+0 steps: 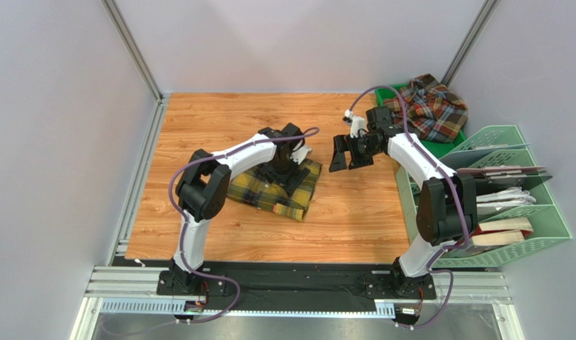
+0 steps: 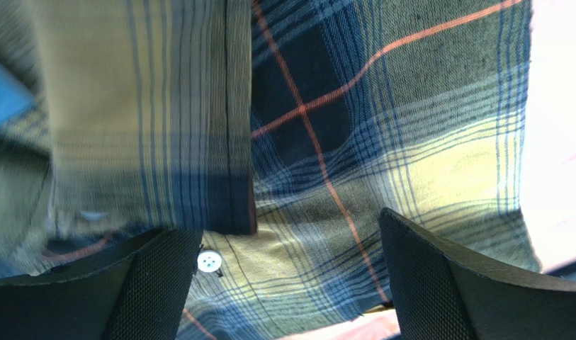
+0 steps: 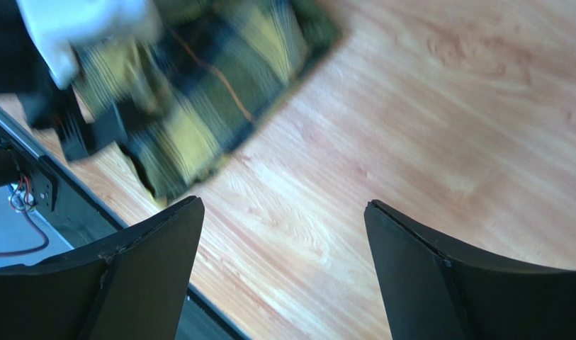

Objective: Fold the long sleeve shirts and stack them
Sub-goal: Neatly place the folded shirt to the corner

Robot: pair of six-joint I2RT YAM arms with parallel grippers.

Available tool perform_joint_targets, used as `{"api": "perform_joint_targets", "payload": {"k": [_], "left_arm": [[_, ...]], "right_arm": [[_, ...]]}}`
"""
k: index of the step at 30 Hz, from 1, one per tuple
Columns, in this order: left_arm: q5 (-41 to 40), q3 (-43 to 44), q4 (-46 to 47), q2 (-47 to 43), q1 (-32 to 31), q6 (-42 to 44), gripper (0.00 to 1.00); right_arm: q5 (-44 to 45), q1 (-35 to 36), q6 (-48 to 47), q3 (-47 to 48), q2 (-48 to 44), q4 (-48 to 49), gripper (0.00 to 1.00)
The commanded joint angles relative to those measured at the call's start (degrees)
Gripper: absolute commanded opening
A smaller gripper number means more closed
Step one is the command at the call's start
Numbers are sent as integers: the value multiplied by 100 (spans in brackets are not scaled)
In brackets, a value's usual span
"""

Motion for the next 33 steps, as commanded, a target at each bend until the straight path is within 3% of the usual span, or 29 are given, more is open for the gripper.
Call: {"api": "perform_joint_targets", "payload": {"k": [1,10,15,19,26,30,33], "left_arm": [[-700,463,-692,466,882,-11,97],[-517,1492,-1643,755,2983,991,95],[-263,2641,-1854,1739,3974,457,94],[-341,3005,-1497,1926,4127,96,93],[739,2083,-325,180,4048,-309,94],[582,1601,-307,-789,3898,286,94],[335,1336,-1032,-1221,3898,1435,88]], "right_arm": [[108,-135,-172,6,-104,-127,91],[-24,-452,-303,278,160,-320,91],[-42,-558,-348,164,195,-329,91],[-33,-584,-400,138,204,-347,91],[-217,-619,-427,225,327,-408,91],[-428,-619,-462,401,459,-584,91],[-543,-628,-462,454,459,-610,91]]}}
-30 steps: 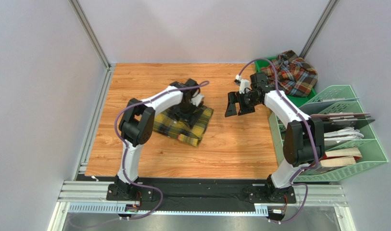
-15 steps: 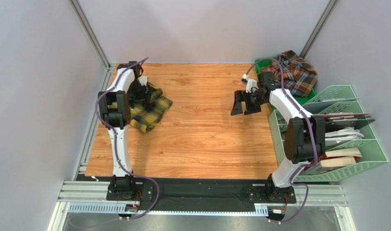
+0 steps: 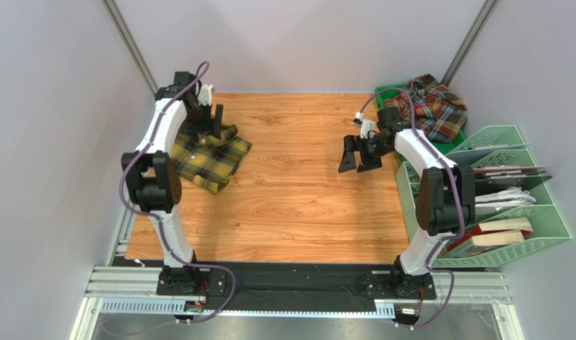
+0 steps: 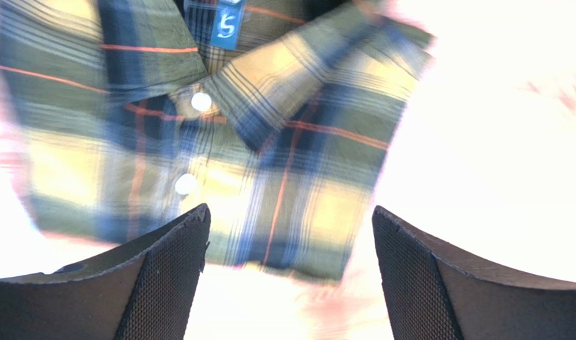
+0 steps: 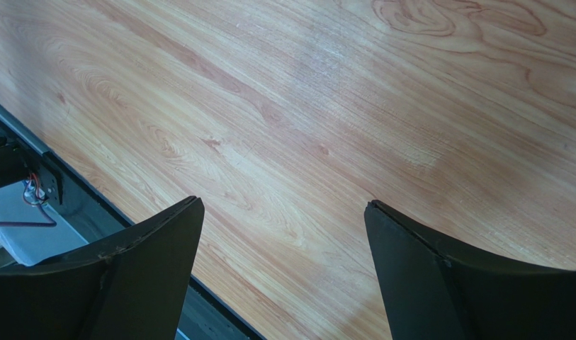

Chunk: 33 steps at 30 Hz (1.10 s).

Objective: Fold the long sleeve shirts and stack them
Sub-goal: Neatly place the folded shirt to the corner

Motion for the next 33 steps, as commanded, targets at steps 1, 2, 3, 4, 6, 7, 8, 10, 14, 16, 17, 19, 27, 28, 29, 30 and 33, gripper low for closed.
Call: {"api": "perform_joint_targets", "payload": {"k": [1,2,3,4,6,7,8,10,14,16,17,19,27,28,29,30,33], "left_arm": [[10,-267,-632,-950,-47,1913,83],[80,-685,-703,-1177,-38,2242,82],[168,-898,-834,-1275,-29,2602,81],[99,-1109,-836,-1380,-29,3119,78],[124,-1742,-722,-1583,-38,3518,77],[20,-1918,-635,-1583,-56,3781,75],[19,-2216,-547,-1575,-47,3888,74],[-94,-2438,-213,-1496,-47,4029,72],[-253,-2518,43,-873,-292,3784,65],[-358,-2500,148,-557,-433,3486,60],[-368,-2474,201,-451,-582,3389,59],[-246,-2377,219,-135,-706,3012,51],[169,-1087,297,833,-1005,1360,41],[-14,-954,342,973,-988,1253,42],[-112,-675,403,1044,-918,1139,42],[-78,-524,395,1105,-856,920,45],[184,-58,395,1203,-662,629,58]], "right_arm": [[-344,-33,-117,334,-5,-88,91],[-379,-33,-99,334,-13,-97,91],[-405,-25,-99,343,-5,-97,91],[-414,-33,-82,343,-5,-97,91],[-458,-33,-73,343,-5,-105,91],[-476,-25,-64,334,4,-97,91],[-502,-33,-55,334,22,-97,90],[-528,-25,-38,308,22,-105,90],[-502,-25,-20,229,-22,-97,90],[-476,-33,-37,193,-57,-88,90],[-441,-25,-55,158,-83,-97,90],[-406,-33,-64,123,-110,-97,90],[-300,-42,-108,88,-163,-79,90],[-291,-42,-99,114,-163,-79,90],[-300,-51,-108,132,-163,-79,90],[-300,-42,-116,140,-137,-70,90],[-300,-42,-117,193,-136,-88,90]]}}
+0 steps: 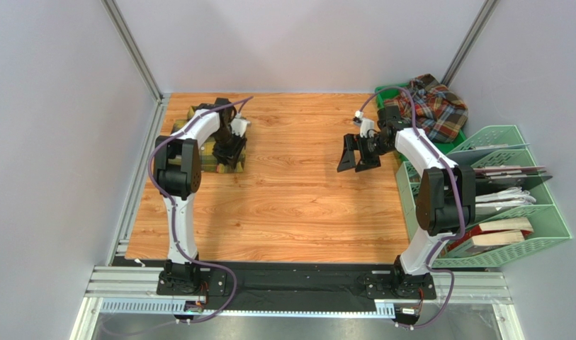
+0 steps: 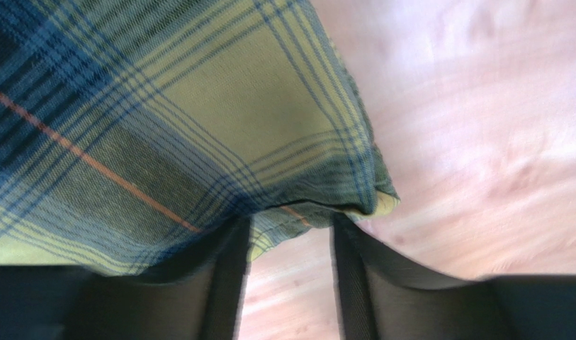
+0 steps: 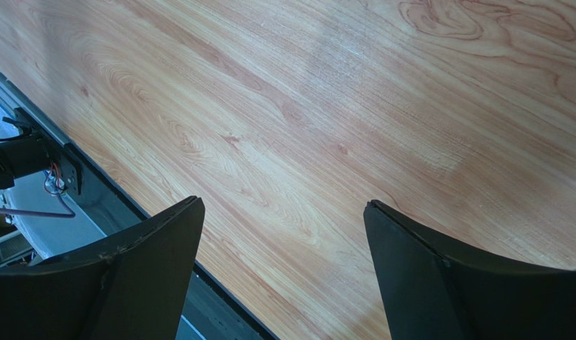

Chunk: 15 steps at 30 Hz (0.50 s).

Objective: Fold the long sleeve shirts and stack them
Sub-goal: Neatly place the folded shirt to the corner

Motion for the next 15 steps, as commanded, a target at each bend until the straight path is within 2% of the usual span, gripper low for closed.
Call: {"api": "perform_joint_targets", "payload": {"k": [1,5,9,10,15], "left_arm": [[225,631,480,88,310,-757,60],[-108,221,787,-667,319,-1011,71],[-117,-482,787,-1658,293,-1293,74],[-144,-797,822,-1766,276,-1320,75],[-416,-1230,691,-1715,284,-1487,77]], "right_arm": [[4,-31,-101,117,-145,28,90],[48,-31,-154,82,-242,28,91],[13,-40,-110,12,-303,37,91],[4,-40,-101,11,-303,45,91],[-14,-49,-75,47,-251,45,91]]}}
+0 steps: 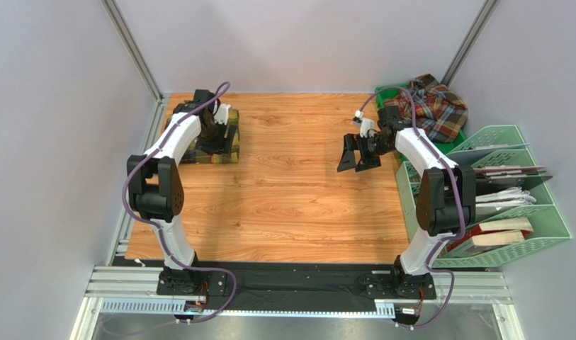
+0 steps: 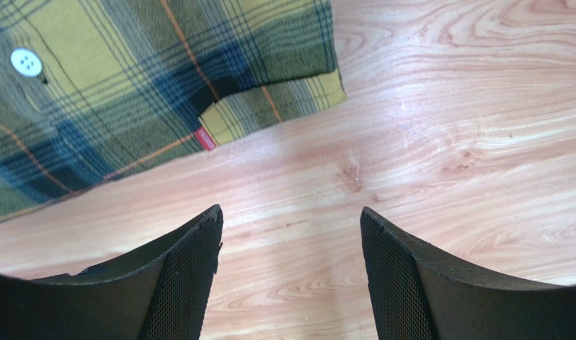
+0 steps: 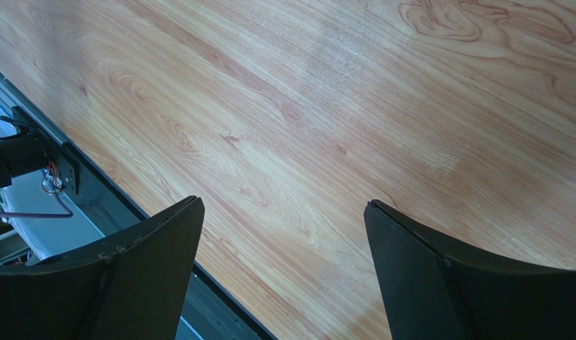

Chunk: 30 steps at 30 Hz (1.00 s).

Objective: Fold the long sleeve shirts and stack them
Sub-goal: Neatly place the folded shirt to the corner

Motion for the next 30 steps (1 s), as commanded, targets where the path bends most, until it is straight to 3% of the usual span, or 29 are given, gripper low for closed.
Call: {"api": "perform_joint_targets", "payload": {"k": [1,11,15,21,30], "left_arm": [[-300,-312,39,89,-28,-466,77],[-626,231,102,1160,50,-801,79],[-512,828,-189,1793,489,-924,79],[-635,1882,-189,2215,727,-521,79],[-600,2762,-347,2664,1026,-63,78]], "right_arm": [[-38,-40,-33,47,-209,48,91],[15,-40,-51,3,-235,48,91],[76,-31,-95,-6,-279,21,91],[94,-66,-147,46,-253,-58,91],[-3,-154,-156,90,-139,-93,91]]}}
